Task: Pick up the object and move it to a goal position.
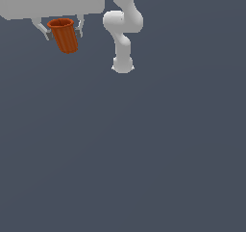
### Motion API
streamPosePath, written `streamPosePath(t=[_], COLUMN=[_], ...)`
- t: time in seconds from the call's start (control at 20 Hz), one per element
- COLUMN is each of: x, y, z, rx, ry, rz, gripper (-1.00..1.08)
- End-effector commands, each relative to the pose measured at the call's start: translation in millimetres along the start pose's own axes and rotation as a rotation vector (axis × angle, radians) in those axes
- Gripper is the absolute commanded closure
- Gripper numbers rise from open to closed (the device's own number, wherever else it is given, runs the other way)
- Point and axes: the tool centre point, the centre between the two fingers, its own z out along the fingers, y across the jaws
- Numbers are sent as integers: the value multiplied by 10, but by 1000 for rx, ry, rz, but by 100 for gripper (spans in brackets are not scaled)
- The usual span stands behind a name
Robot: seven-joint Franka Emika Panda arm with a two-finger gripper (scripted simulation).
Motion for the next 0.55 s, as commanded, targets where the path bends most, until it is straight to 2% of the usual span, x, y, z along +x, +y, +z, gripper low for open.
streamPosePath(t=[0.0, 0.5], x=[-4, -3], y=[43, 111], z=[-88, -208], rx=[0, 0], ry=[0, 0], rz=[-1, -1], gripper=[108, 108])
